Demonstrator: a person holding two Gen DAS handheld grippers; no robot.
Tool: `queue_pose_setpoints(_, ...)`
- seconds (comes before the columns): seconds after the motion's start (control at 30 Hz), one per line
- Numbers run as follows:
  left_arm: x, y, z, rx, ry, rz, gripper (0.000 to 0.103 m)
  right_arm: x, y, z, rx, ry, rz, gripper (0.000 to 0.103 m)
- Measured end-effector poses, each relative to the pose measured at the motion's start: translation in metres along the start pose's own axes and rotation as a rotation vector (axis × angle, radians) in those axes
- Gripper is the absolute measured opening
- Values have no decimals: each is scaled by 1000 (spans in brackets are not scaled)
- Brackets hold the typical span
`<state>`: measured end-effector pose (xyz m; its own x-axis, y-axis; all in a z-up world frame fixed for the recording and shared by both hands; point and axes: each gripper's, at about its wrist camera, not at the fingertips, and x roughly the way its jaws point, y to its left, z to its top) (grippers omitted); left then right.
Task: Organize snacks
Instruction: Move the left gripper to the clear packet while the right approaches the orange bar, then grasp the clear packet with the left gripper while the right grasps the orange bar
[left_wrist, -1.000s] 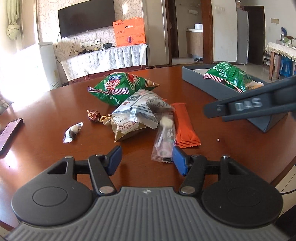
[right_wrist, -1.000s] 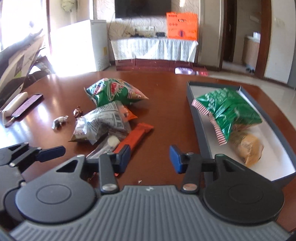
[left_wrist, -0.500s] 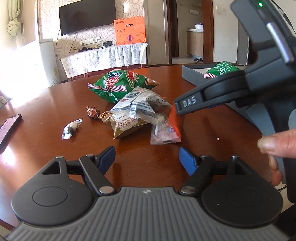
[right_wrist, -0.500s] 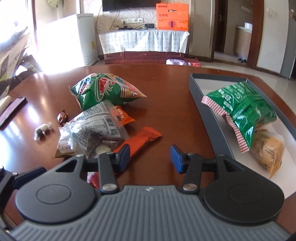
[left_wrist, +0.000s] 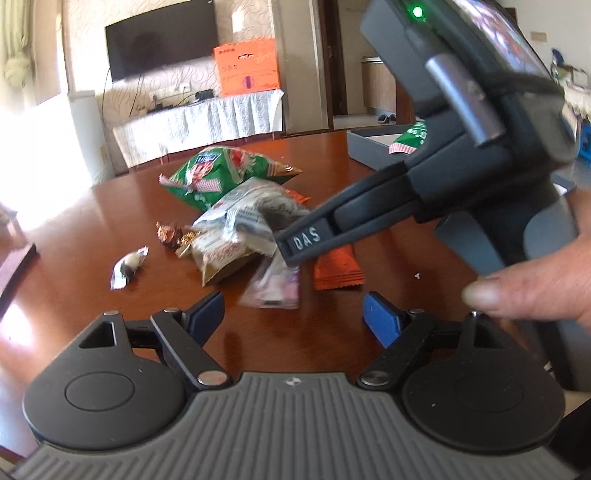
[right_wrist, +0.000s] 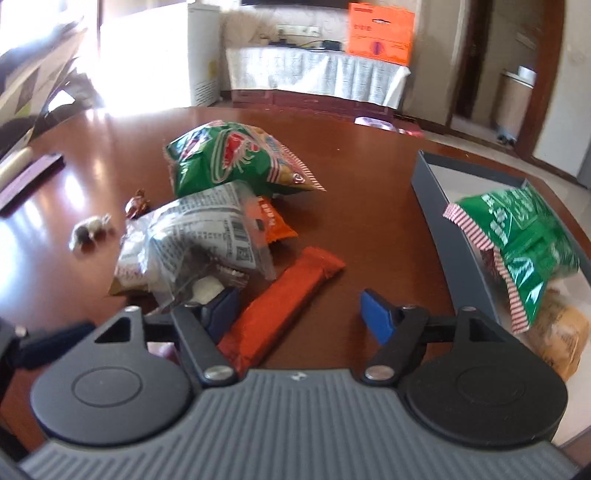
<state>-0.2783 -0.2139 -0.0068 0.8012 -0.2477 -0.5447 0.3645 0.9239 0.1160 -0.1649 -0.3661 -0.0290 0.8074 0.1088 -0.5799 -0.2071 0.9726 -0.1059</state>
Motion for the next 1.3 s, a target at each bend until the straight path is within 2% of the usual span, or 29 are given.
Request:
queue_pose_setpoints(0.07, 2, -1, 1, 2, -5, -20, 86, -6, -13, -3, 28, 18, 30, 70)
queue_pose_setpoints(0.13, 6, -1, 3, 15, -11, -41, 86, -13, -28, -7, 57, 34, 47, 53)
queue_pose_setpoints(0.17, 11, -1, 5, 24, -6, -54, 86, -17, -33, -9, 48, 36, 30, 50)
queue_pose_setpoints(0.23, 19, 0, 11, 27, 0, -86, 86, -24, -42, -12, 42, 43, 21, 36)
queue_pose_setpoints(0.4, 45, 21, 25, -41, 45, -167, 84, -29, -51, -16, 56, 48, 39, 36)
queue_pose_setpoints(0.47, 52, 29, 32, -54, 54, -174, 71, -27, -51, -15, 52, 44, 38, 38)
queue_pose_setpoints(0.5, 54, 31, 35, -48, 48, -179, 60, -26, -51, -15, 57, 39, 42, 38)
queue_pose_setpoints(0.53, 56, 32, 35, -36, 41, -147, 38, -26, -51, -12, 75, 29, 49, 38)
queue_pose_setpoints(0.57, 55, 36, 35, -52, 43, -130, 31, -25, -49, -10, 71, 24, 52, 38)
queue_pose_setpoints(0.63, 55, 45, 34, -101, 47, -139, 31, -20, -40, -8, 33, 29, 42, 42)
queue_pose_setpoints(0.8, 50, 36, 30, -49, 30, -132, 36, -13, -29, -3, -12, 21, 30, 57)
queue_pose_setpoints(0.87, 54, 37, 32, -60, 32, -139, 36, -11, -32, -2, 16, 29, 44, 55)
queue_pose_setpoints(0.9, 54, 38, 32, -66, 33, -141, 35, -11, -34, -1, 38, 36, 63, 51)
queue_pose_setpoints(0.93, 53, 39, 31, -73, 33, -139, 30, -12, -36, -1, 48, 40, 74, 41)
queue_pose_setpoints(0.97, 50, 40, 29, -79, 35, -141, 26, -14, -34, -2, 32, 39, 73, 35)
queue_pose_setpoints(1.0, 46, 39, 27, -83, 36, -147, 26, -16, -32, -3, 10, 39, 66, 27)
queue_pose_setpoints(1.13, 29, 39, 17, -113, 48, -169, 20, -24, -33, -8, 1, 46, 81, 26)
queue_pose_setpoints(1.3, 18, 38, 11, -106, 55, -149, 19, -35, -26, -16, -18, 47, 100, 26)
